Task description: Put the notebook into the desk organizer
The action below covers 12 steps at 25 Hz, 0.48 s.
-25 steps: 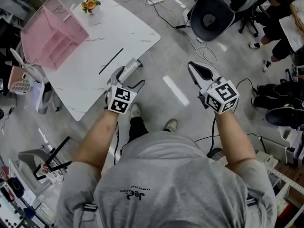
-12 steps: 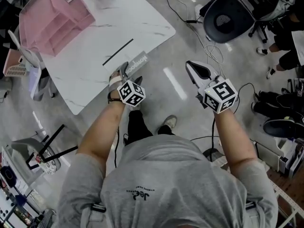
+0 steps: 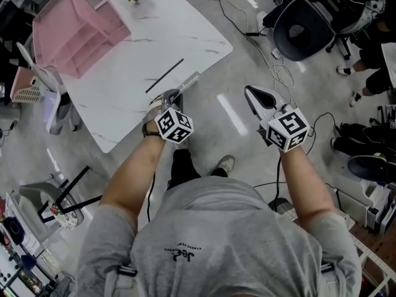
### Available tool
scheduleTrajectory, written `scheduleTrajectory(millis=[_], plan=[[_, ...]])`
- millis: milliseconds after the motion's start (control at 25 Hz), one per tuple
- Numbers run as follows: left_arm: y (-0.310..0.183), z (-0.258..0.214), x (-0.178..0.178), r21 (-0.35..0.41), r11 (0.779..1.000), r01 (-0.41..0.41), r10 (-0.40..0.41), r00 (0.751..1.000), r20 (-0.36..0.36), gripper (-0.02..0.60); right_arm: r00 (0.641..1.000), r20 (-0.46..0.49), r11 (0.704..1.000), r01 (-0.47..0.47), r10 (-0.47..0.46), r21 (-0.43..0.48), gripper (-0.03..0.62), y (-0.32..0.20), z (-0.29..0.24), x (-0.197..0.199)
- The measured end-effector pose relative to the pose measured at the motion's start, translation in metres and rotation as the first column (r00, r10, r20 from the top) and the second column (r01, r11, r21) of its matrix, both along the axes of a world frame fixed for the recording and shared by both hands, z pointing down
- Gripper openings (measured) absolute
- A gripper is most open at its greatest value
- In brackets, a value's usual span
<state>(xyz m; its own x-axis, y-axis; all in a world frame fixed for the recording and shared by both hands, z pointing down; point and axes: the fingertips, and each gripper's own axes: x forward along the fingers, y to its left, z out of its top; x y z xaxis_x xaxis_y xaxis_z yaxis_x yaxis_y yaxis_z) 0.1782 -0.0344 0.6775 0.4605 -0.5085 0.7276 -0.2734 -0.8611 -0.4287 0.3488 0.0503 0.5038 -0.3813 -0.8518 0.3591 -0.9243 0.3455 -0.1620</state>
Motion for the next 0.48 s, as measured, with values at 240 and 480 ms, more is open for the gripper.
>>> scheduleTrajectory(millis=[240,480], plan=[[-0.011,-0.066,0.001,-0.118,0.992,0.046,-0.068,0.980,-0.188,0.064,1.000,0.000,0.999,0.027,-0.027,0.029,0.005,-0.017,-0.020,-0.012],[-0.047,-0.116,-0.033,-0.400,0.907,0.135,-0.320,0.839,-0.441,0.064,0.998,-0.005,0.996,0.070,-0.070,0.058,0.005,-0.048,-0.040,-0.034]])
